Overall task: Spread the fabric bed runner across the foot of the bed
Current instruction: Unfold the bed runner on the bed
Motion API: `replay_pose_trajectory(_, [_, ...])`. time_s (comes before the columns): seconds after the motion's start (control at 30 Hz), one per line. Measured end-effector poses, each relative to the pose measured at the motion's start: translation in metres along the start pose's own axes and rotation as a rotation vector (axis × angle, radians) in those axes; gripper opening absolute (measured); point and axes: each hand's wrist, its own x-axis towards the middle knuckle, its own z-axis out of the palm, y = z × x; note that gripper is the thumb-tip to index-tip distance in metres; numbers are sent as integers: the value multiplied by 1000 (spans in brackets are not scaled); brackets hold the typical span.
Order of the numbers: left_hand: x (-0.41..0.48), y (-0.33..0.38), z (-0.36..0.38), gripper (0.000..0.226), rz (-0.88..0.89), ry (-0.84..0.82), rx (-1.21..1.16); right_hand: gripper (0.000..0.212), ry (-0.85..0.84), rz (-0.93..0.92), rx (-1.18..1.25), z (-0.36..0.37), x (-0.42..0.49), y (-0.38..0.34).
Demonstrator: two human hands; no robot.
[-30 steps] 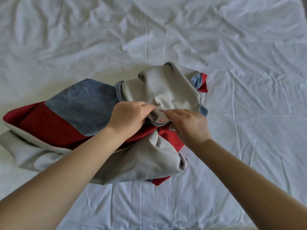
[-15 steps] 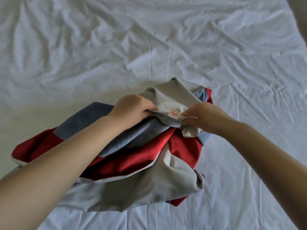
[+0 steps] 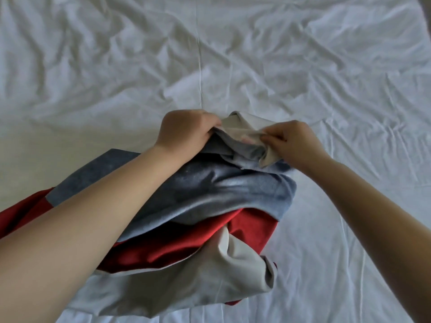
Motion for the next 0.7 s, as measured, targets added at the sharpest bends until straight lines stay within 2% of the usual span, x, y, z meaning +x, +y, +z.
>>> replay_pose_trajectory(0.1, [25, 10, 7, 24, -34, 3, 43, 20, 106, 50, -28, -12, 19, 18])
replay_pose_trajectory(0.43, [99, 47, 44, 19, 31, -35, 259, 25, 219, 146, -202, -56, 62, 89])
replay_pose_trajectory(0.6, [111, 67, 64, 24, 39, -69, 273, 25, 296, 339, -202, -72, 67, 131])
replay_pose_trajectory(0.7, [104, 64, 68, 26, 32, -113, 267, 26, 231, 442, -208, -69, 64, 145])
